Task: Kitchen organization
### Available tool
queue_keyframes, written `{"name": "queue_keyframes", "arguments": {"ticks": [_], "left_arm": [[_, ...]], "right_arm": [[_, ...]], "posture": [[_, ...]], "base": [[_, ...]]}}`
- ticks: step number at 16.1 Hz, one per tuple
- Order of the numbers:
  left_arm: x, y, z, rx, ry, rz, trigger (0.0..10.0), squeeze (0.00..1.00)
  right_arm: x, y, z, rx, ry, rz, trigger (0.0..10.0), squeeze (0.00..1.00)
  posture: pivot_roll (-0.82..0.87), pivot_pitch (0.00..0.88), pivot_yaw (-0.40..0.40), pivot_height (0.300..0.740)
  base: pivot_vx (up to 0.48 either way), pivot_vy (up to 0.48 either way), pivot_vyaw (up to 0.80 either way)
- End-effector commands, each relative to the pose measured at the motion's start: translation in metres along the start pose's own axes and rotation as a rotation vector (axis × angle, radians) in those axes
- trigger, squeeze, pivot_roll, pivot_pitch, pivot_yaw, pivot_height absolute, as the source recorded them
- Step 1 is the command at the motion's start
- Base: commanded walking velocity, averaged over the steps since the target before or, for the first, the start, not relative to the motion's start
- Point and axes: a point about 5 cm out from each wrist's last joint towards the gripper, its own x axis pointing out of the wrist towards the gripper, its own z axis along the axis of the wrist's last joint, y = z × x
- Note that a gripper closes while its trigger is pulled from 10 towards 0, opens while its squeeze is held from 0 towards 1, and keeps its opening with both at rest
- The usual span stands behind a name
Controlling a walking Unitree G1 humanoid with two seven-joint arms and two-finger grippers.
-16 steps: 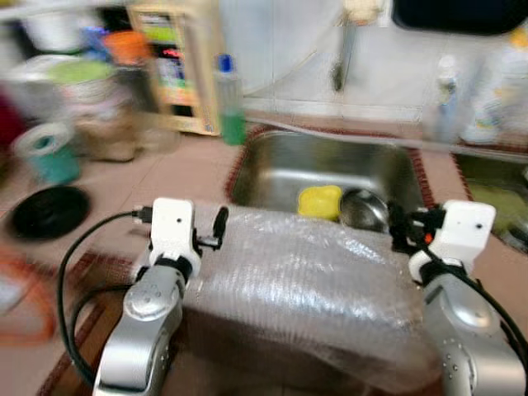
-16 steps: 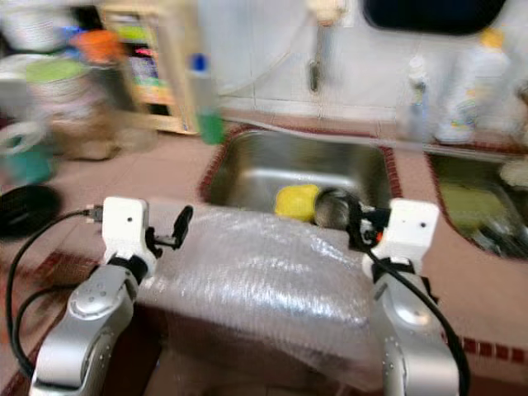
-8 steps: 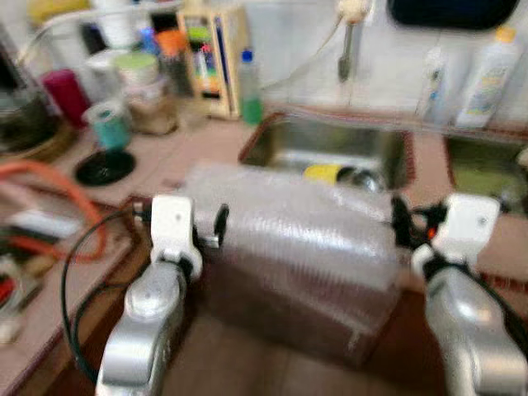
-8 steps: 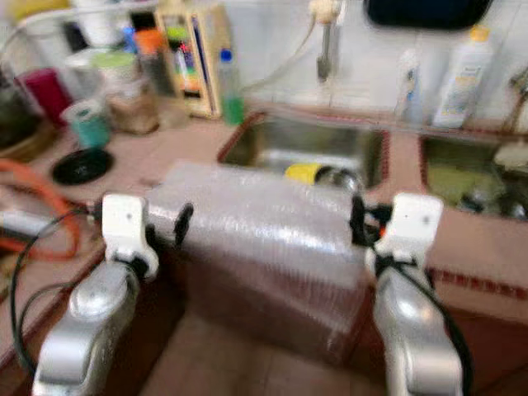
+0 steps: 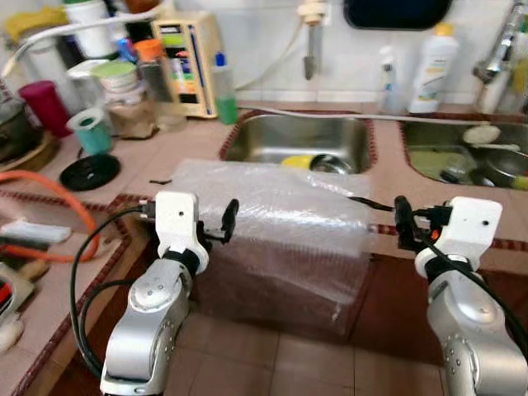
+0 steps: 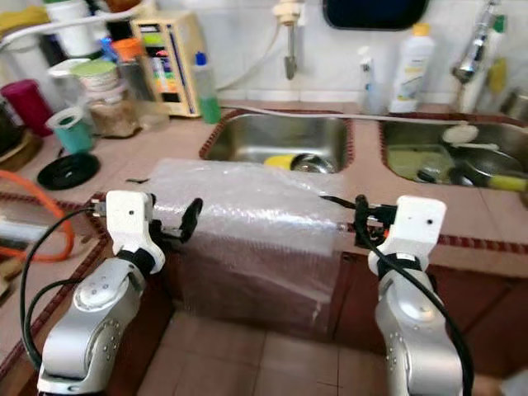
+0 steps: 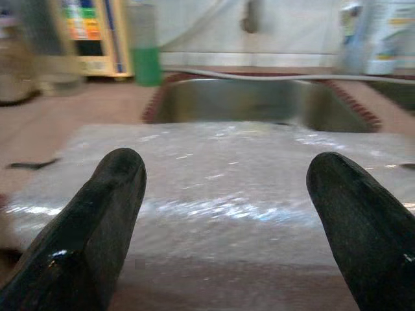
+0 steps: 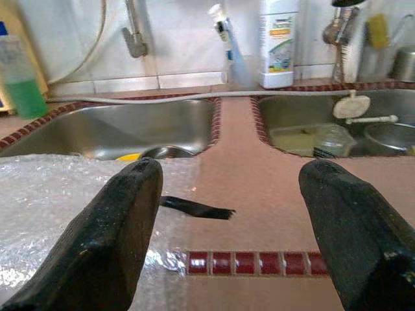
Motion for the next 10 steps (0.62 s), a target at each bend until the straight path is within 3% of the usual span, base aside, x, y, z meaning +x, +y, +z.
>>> {"name": "queue_keyframes", "arguments": {"ticks": [1, 8, 10], "left_arm": [[0.0019, -0.0003, 0.0027, -0.006, -0.010, -0.015, 10.0, 0.00], [-0.0002, -0.0034, -0.0025, -0.004, 0.012, -0.059, 10.0, 0.00], [-0.0004, -0.0031, -0.0028, -0.008, 0.011, -0.058, 10.0, 0.00]], "right_arm": [[0.0009, 0.0017, 0.0028, 0.003, -0.010, 0.006, 10.0, 0.00], [0.0001, 0.0019, 0.0002, 0.000, -0.003, 0.006, 10.0, 0.00], [-0.0003, 0.0025, -0.0007, 0.002, 0.001, 0.009, 10.0, 0.00]], "posture": [[-0.03, 0.000, 0.100, 0.740], [-0.03, 0.000, 0.103, 0.740], [-0.03, 0.000, 0.103, 0.740]], "base": [[0.000, 0.000, -0.75], [0.000, 0.000, -0.77], [0.000, -0.287, -0.77]]}}
